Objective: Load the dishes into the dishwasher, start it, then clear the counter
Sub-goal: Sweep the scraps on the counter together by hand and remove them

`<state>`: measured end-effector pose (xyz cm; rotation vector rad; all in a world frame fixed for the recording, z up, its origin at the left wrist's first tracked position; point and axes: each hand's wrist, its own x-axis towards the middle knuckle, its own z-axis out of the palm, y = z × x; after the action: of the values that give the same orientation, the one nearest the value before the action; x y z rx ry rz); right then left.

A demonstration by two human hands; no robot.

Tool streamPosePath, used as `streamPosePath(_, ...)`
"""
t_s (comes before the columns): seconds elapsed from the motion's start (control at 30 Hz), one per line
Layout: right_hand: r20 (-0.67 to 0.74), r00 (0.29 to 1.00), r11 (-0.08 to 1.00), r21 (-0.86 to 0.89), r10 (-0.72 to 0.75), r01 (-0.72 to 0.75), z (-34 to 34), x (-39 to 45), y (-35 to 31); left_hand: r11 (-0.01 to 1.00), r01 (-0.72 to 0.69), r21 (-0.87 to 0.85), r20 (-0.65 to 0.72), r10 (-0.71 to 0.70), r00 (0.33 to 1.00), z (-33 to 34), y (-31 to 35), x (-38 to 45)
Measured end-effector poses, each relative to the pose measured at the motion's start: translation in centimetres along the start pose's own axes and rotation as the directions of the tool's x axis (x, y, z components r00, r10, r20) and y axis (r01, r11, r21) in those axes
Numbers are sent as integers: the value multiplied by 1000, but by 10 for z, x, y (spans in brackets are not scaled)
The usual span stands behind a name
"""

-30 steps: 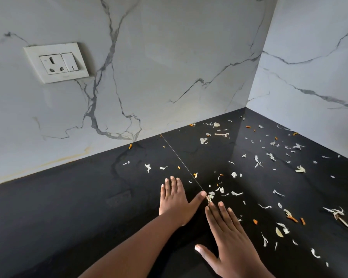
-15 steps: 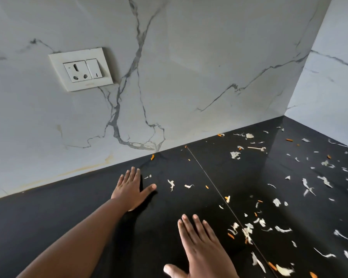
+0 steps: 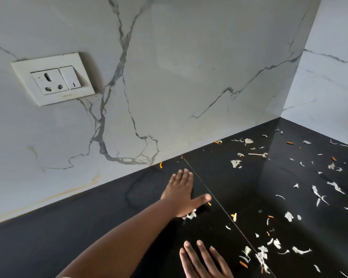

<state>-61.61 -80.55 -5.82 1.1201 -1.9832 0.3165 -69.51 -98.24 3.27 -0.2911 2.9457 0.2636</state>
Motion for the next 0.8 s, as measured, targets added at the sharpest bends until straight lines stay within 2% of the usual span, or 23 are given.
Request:
streamPosePath(0.1, 30, 1000, 1000, 6, -9, 9, 0, -1, 0, 949, -192, -248, 24, 204, 979, 0, 32, -14)
streamPosePath(0.17, 18, 1000, 1000, 11, -1, 0, -3, 2, 1, 907, -207, -368, -49, 203, 978, -8, 27, -14)
streamPosePath(0.2, 14, 1000, 1000, 12, 4, -4, -4, 3, 2, 915, -186, -359, -94, 162, 982, -12, 15, -12)
streamPosePath(0.27, 15, 1000, 1000, 21, 8, -8, -5, 4, 2, 972, -87, -218, -157, 53, 986, -20, -19, -5)
streamPosePath(0.37, 15, 1000, 999, 35, 23, -24, -4, 3, 1, 998, 58, 2, -131, -58, 990, -27, -70, -2)
streamPosePath(0.47, 14, 999, 999, 36, 39, -40, -4, 3, 1, 995, 84, 48, -108, -78, 991, -26, -92, 2)
streamPosePath(0.6, 78, 997, 999, 41, 11, -14, -10, 3, 2, 994, 109, 21, -54, -107, 993, -16, -77, 11)
streamPosePath(0.7, 161, 987, 997, 68, 28, -40, -14, 3, 3, 1000, -3, 10, -29, 4, 1000, -11, -47, 13)
streamPosePath(0.8, 284, 958, 992, 109, 27, -60, -21, 2, 4, 964, -267, -10, 25, 267, 963, -1, -1, -5)
